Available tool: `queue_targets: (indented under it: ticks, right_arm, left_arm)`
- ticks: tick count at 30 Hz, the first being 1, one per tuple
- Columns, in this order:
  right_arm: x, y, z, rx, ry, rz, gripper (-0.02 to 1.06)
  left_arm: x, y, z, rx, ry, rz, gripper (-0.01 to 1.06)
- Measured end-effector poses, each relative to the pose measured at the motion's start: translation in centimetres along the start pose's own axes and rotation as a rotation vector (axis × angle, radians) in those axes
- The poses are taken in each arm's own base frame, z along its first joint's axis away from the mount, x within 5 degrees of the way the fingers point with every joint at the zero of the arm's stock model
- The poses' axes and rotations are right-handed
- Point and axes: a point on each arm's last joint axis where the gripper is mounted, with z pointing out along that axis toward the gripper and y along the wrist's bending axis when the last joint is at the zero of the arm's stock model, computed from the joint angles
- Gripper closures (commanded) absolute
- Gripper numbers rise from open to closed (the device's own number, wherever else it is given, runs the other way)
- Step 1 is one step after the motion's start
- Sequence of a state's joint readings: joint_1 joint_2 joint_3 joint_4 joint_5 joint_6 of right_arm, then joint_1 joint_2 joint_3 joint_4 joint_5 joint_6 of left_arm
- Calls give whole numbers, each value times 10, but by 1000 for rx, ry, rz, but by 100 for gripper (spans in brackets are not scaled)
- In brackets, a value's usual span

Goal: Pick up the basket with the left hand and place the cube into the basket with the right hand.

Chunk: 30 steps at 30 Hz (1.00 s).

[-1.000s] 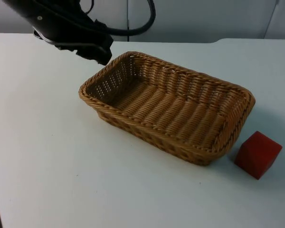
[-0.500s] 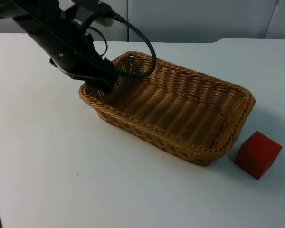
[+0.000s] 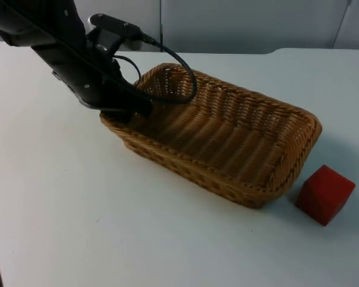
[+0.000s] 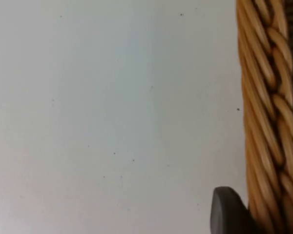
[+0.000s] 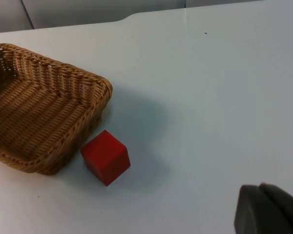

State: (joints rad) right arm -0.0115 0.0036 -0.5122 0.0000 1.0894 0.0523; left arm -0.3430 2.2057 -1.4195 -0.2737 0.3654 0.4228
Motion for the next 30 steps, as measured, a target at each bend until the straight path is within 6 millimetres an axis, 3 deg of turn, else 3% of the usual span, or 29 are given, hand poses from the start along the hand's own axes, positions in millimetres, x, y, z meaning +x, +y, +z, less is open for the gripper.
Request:
queue_targets:
  ticks: [6,9,11,13,17,26,30]
  right_arm:
    - [0,0,0,0,0,0,105]
    - [0,0,0,0,0,0,105]
    - [0,0,0,0,0,0,105]
    - [0,0,0,0,0,0,105]
    - [0,0,0,0,0,0,105]
    - [0,0,0,0,0,0,105]
    - [0,0,0,0,0,0,105]
  left_arm:
    - [3,26,-10,-27,88,-159,105]
    - [5,39,-22,-46,116,-207,105]
    - [2,49,-44,-63,114,-245,105]
    - [2,50,-54,-68,104,-250,105]
    - [4,43,-96,-86,39,-267,105]
    - [39,30,-118,-82,52,-321,105]
    - [42,26,-124,-62,47,-356,105]
